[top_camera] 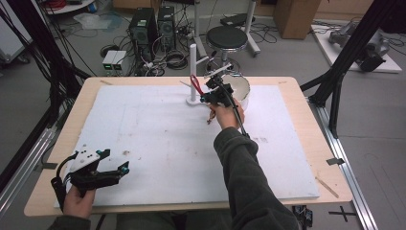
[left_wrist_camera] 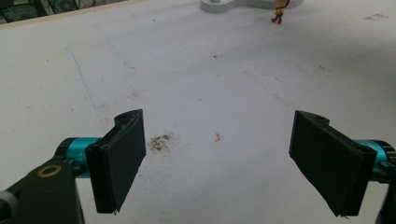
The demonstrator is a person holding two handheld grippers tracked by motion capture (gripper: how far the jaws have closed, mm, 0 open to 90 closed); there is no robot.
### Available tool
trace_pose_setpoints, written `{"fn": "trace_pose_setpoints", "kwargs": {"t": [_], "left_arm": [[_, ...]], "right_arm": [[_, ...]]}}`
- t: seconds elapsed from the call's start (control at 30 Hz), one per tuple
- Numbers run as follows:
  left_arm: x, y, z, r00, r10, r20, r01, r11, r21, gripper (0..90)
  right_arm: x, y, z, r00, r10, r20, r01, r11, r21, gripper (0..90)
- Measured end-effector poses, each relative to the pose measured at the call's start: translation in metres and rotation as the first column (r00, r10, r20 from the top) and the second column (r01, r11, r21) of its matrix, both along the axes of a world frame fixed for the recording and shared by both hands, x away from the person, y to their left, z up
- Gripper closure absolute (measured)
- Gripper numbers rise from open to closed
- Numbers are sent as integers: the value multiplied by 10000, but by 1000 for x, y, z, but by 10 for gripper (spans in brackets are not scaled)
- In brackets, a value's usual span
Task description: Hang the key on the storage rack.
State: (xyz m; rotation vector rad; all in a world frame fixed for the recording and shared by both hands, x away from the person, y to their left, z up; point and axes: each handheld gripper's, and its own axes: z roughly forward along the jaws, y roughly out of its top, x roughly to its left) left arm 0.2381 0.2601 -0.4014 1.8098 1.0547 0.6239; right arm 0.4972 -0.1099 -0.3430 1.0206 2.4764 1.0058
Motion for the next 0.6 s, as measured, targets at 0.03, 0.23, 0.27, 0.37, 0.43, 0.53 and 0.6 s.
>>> {"fn": "trace_pose_setpoints", "kwargs": {"t": [0.03,0.23,0.27,0.37,0.43,0.53,0.6], "left_arm": [[0,0,0,10000,-11,1,11,10000,8,191],[0,1,0,10000,-18,6,18,10000,19,191],[0,1,0,10000,-7,-7,7,10000,44,191],[0,1,0,10000,-15,0,15,10000,27,191],[0,1,0,10000,-4,9,4,10000,38,191],[0,0,0,10000,-9,8,9,10000,9,191],[-1,0,0,10000,7,5,-7,10000,-13,191]], "right_arm": [[1,1,-1,9999,-49,-93,48,10000,-50,833],[5,1,-6,9994,-84,-338,97,9992,375,792],[4,1,-6,9993,-131,-363,148,9989,454,772],[4,-1,-4,9998,-26,-185,37,9983,587,759],[3,-2,-2,9999,15,-163,-5,9979,655,757],[1,-5,-1,9999,-9,-140,21,9964,844,744],[1,-9,-1,9998,33,-180,-14,9945,1047,737]]}}
